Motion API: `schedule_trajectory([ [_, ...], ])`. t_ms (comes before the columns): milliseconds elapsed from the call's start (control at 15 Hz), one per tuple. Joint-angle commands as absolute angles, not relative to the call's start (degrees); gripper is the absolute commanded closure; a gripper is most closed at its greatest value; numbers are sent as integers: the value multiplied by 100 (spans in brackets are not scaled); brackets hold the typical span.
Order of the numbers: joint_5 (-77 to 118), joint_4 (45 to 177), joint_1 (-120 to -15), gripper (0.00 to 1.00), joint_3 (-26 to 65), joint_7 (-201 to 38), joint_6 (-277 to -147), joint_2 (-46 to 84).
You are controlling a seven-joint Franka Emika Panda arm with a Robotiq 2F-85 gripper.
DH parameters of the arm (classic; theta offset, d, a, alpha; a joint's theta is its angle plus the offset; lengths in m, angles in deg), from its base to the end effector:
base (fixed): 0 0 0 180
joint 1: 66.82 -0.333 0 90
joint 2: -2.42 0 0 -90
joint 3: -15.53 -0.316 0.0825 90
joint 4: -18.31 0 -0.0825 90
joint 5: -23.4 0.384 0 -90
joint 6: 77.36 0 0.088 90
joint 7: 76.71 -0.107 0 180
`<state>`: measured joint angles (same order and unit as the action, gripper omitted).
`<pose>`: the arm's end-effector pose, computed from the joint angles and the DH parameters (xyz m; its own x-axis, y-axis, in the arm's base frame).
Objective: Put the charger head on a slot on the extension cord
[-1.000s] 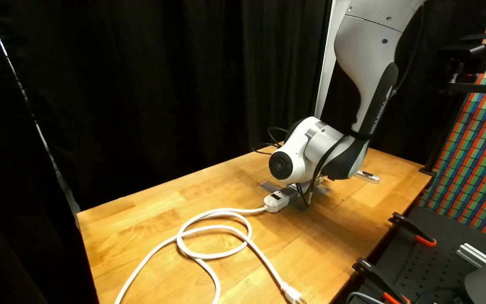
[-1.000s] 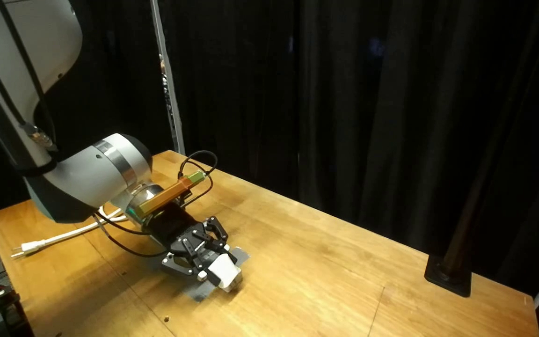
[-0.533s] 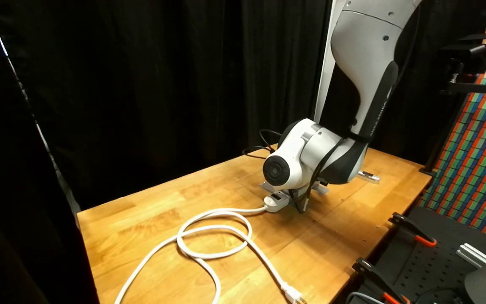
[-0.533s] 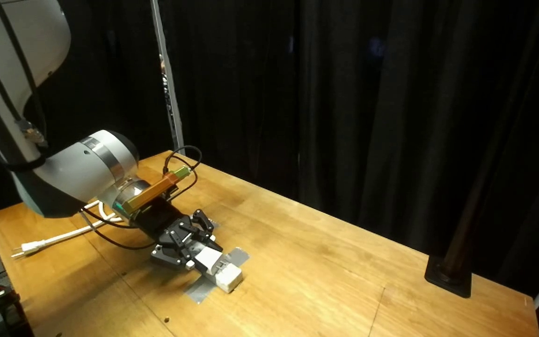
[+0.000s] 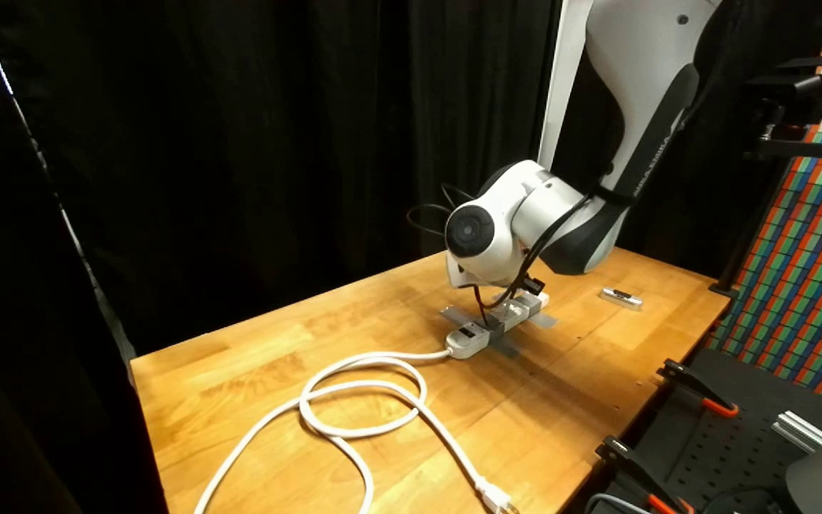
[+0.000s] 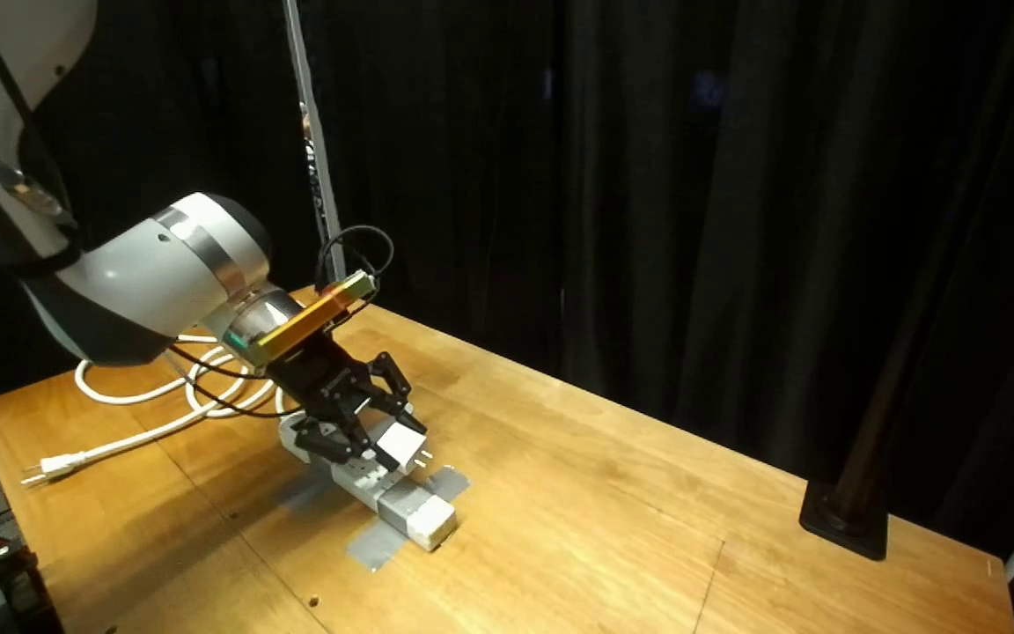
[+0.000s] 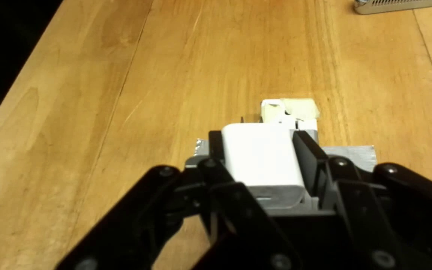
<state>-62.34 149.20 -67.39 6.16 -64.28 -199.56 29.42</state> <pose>0.4841 0.0472 0.1293 0.0582 0.6114 -0.7892 0.9616 0.1780 0.2088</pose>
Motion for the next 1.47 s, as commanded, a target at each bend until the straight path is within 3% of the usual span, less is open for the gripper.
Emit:
schedule_trajectory([
  [0, -5535, 15174, -6243, 77, 691, -5008, -21236, 2094],
  [267, -4093, 15196, -5668, 77, 606, -3198, -21594, 1975],
  [533, -2663, 15243, -5700, 77, 884, -1569, -21586, 1666],
  [1133, 470, 15676, -5564, 77, 976, 1515, -22938, 1312],
  [1400, 2051, 15621, -5474, 77, 859, 2787, -22819, 1450],
])
